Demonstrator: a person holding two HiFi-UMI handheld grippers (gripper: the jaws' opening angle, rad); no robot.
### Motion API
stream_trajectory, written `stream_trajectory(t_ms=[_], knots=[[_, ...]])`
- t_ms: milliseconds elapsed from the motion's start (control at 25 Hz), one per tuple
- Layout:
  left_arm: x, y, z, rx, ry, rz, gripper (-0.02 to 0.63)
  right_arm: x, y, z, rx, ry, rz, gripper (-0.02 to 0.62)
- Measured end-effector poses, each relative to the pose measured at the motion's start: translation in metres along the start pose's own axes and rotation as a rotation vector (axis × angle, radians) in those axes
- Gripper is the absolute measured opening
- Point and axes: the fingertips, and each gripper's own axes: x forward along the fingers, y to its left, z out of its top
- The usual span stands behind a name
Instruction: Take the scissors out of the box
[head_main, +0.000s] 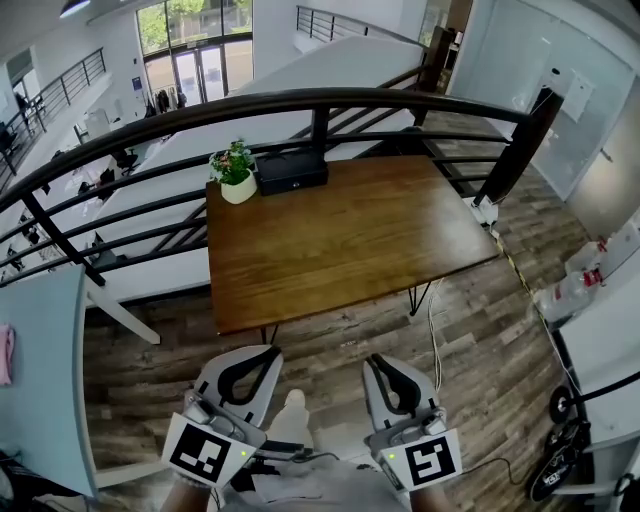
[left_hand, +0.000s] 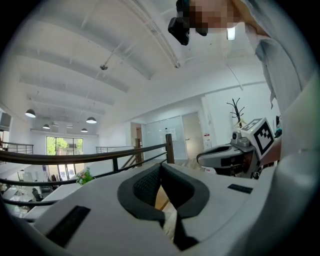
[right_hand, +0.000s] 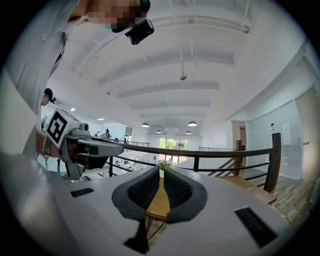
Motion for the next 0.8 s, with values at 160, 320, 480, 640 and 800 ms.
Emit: stream_trajectory(t_ms=[160,320,480,640,800], knots=[[0.012,0.001,-0.002,0.016,-0.002,-0.020,0.017,0.006,-0.007,-0.008,-0.007,0.022,-0.005,0.057],[0.034,0.011,-0.005,0.016,-0.011,-0.035,0.017,0.024,-0.019,-0.006,-0.024,0.010,-0.009,0.057],[0.058,0.022,-0.006,0.021,-0.021,-0.054,0.018,0.039,-0.033,-0.009,-0.041,0.032,-0.016,0.057],[0.085,0.034,-0.006,0.036,-0.031,-0.076,0.017,0.059,-0.049,-0.009,-0.051,0.033,-0.022,0.057],[0.111,0.053,-0.005,0.033,-0.035,-0.089,0.017,0.088,-0.068,-0.004,-0.043,0.021,-0.035,0.057]])
